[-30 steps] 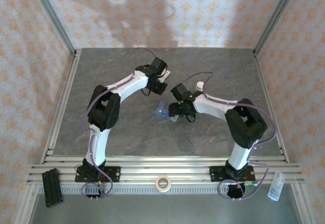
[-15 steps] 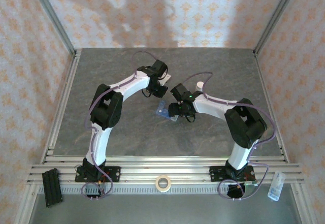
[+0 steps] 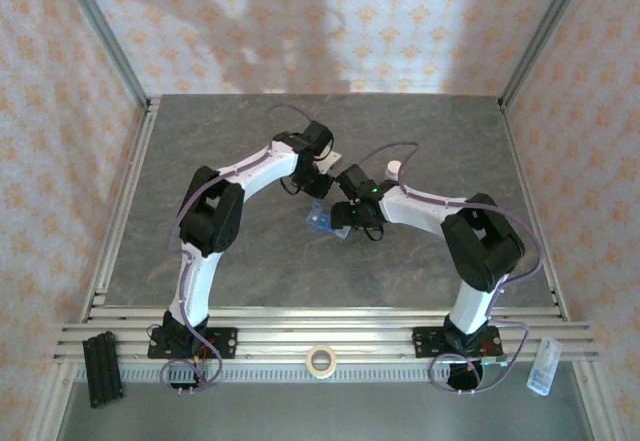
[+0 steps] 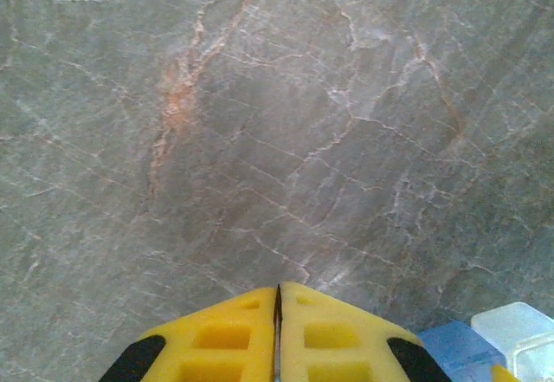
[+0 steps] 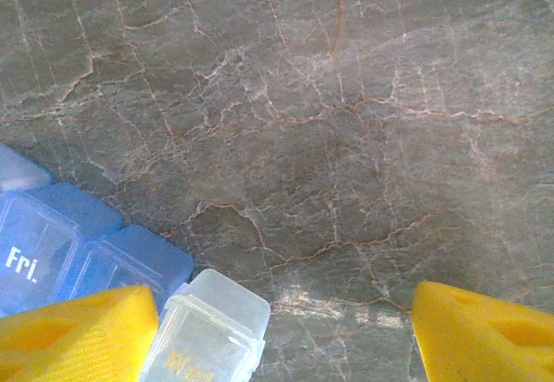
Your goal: Sort the pills into containers
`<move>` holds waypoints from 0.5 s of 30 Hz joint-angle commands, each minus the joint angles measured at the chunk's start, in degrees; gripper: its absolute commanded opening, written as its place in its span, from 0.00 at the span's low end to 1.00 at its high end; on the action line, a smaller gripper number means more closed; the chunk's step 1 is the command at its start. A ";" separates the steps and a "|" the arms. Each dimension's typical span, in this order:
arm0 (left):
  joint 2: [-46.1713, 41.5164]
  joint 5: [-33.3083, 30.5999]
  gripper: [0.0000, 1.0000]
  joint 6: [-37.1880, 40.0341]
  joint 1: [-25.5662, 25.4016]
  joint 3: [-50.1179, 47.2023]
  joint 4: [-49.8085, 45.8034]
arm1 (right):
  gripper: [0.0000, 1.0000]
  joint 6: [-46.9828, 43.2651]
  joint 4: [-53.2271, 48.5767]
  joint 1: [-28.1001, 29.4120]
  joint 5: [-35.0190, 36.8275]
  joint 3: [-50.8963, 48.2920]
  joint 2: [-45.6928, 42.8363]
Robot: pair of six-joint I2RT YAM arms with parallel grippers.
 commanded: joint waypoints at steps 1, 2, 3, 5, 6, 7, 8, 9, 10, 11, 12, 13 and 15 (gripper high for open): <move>-0.87 1.47 0.10 1.13 -0.65 1.24 -3.55 | 0.79 0.57 -1.07 0.26 2.44 -1.95 2.71; -1.04 1.57 0.10 1.22 -0.79 1.23 -3.86 | 0.79 0.50 -1.07 0.15 2.46 -1.95 2.66; -1.30 1.62 0.11 1.34 -0.79 1.24 -4.25 | 0.79 0.61 -1.07 0.20 2.53 -1.92 2.70; -1.72 1.60 0.11 1.39 -0.82 1.08 -4.85 | 0.79 0.60 -1.08 0.15 2.50 -2.05 2.65; -2.07 1.61 0.10 1.39 -0.83 0.79 -5.11 | 0.79 0.59 -1.07 0.21 2.49 -2.11 2.65; -2.46 1.75 0.10 1.39 -0.88 0.56 -5.16 | 0.79 0.68 -1.06 0.17 2.64 -2.12 2.72; -3.00 1.68 0.10 1.31 -0.89 0.09 -5.16 | 0.79 0.69 -1.07 0.21 2.57 -2.12 2.75; -3.48 1.56 0.11 1.31 -0.91 -0.36 -5.13 | 0.79 0.72 -0.99 0.18 2.59 -2.16 2.77; -3.89 1.46 0.10 1.33 -0.92 -0.68 -5.13 | 0.79 0.74 -0.98 0.22 2.60 -2.21 2.75; -4.41 1.39 0.11 1.21 -0.91 -1.22 -5.10 | 0.79 0.75 -0.99 0.21 2.58 -2.21 2.81; -4.80 1.36 0.11 1.05 -0.92 -1.67 -5.17 | 0.79 0.81 -0.98 0.18 2.59 -2.21 2.85; -5.21 1.36 0.11 0.95 -0.92 -2.12 -5.13 | 0.79 0.90 -0.89 0.21 2.58 -2.29 2.89; -6.08 1.41 0.10 0.92 -0.91 -3.25 -5.13 | 0.79 0.86 -0.75 0.18 2.58 -2.39 2.95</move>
